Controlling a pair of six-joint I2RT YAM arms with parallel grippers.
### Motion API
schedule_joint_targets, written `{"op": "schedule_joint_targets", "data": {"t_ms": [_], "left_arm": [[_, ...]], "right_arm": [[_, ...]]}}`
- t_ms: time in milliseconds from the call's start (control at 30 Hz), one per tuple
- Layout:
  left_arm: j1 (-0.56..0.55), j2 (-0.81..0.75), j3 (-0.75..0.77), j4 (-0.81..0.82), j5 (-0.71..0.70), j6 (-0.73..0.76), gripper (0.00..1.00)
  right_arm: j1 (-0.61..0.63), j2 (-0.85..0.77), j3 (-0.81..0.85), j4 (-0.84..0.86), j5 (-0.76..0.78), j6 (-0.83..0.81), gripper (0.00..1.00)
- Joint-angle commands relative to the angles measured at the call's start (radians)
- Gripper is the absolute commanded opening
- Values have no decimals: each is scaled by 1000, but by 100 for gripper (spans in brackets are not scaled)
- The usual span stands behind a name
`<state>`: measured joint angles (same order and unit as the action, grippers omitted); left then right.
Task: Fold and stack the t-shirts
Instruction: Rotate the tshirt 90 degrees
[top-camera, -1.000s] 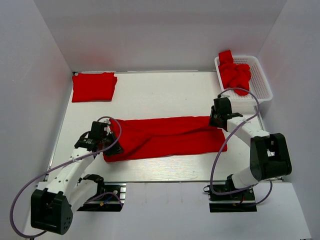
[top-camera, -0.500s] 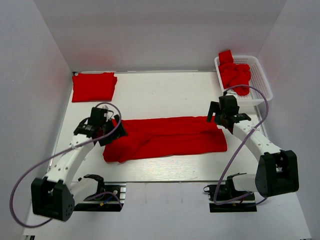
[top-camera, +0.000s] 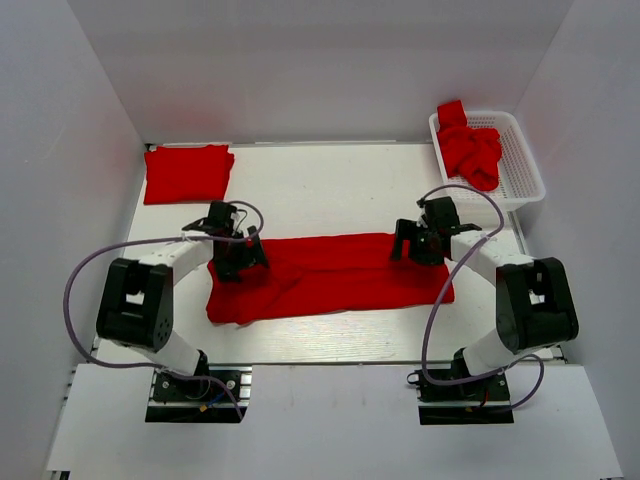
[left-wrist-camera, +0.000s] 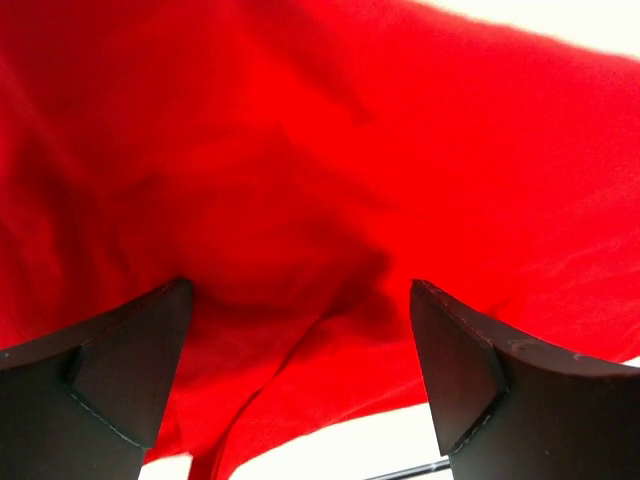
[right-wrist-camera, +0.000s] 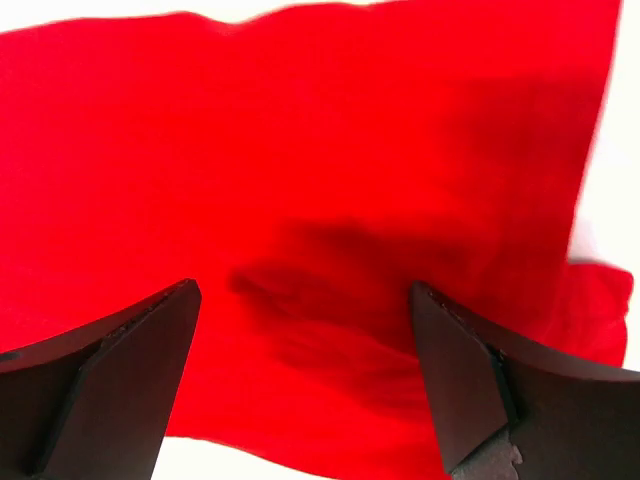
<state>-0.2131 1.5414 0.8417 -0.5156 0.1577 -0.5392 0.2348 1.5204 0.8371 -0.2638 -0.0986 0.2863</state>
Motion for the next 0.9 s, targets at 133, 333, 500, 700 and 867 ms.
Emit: {"op": "schedule_joint_targets", "data": {"t_ms": [133, 333, 500, 700, 867], "left_arm": [[8, 288, 212, -35, 5, 4, 100], [8, 570, 547, -113, -24, 51, 100], [-22, 1014, 1205, -184, 104, 87, 100], [-66, 1238, 1560, 30, 240, 9, 100], [-123, 1301, 1677, 233, 201, -80, 100]], "right_arm": [[-63, 53, -7, -54, 137, 126, 90], [-72, 49, -65, 17, -73, 45, 90], [-8, -3, -150, -3, -268, -45, 90], [248, 18, -142, -163, -430, -174, 90], [522, 116, 35, -290, -494, -335, 90]]}}
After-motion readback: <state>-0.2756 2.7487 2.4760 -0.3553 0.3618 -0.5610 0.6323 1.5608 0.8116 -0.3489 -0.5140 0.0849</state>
